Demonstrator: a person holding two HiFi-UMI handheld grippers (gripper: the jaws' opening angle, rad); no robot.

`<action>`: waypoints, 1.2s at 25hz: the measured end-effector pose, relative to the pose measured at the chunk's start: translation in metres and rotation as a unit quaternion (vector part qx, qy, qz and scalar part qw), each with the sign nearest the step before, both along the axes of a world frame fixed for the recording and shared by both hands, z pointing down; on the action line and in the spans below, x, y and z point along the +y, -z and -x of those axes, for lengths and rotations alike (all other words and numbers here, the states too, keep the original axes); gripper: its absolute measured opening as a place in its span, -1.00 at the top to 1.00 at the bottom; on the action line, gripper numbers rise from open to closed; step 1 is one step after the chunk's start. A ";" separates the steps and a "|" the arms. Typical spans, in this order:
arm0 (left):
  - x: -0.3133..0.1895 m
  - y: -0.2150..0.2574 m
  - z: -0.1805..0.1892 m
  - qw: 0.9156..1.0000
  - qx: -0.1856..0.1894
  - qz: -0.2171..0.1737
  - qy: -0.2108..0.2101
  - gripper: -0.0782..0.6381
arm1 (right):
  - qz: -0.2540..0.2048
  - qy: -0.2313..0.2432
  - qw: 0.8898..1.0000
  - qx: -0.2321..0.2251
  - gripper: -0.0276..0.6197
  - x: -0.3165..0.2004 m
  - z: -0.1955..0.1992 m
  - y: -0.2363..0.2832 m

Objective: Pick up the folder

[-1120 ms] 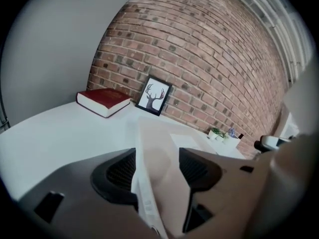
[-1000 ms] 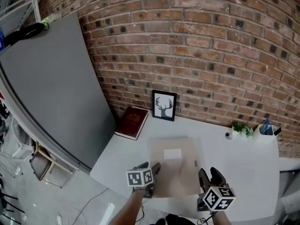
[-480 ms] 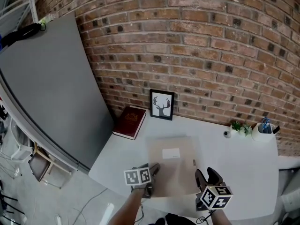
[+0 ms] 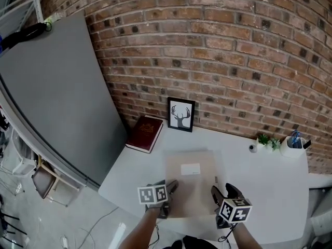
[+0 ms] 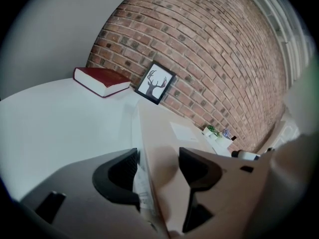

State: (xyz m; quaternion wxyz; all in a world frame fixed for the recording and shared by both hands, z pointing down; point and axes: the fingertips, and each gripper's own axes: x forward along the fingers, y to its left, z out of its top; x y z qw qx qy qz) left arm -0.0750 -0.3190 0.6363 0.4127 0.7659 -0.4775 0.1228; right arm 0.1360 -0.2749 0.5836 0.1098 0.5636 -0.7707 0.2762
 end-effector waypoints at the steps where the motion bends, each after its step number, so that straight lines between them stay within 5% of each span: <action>1: 0.000 0.000 0.000 1.000 0.000 0.000 -0.001 0.08 | 0.010 0.004 1.000 -0.001 0.09 -0.002 0.001 -0.007; 8: 0.001 0.000 0.000 1.000 0.001 0.002 0.002 0.08 | 0.084 0.025 0.996 -0.006 0.02 -0.001 0.009 -0.048; 17: 0.000 -0.003 -0.001 1.000 0.005 0.004 -0.001 0.08 | 0.142 0.055 0.985 -0.082 0.06 0.000 0.015 -0.062; 30: 0.000 0.000 -0.001 1.000 0.009 0.003 0.001 0.08 | 0.145 0.062 0.985 -0.075 0.12 0.002 0.018 -0.060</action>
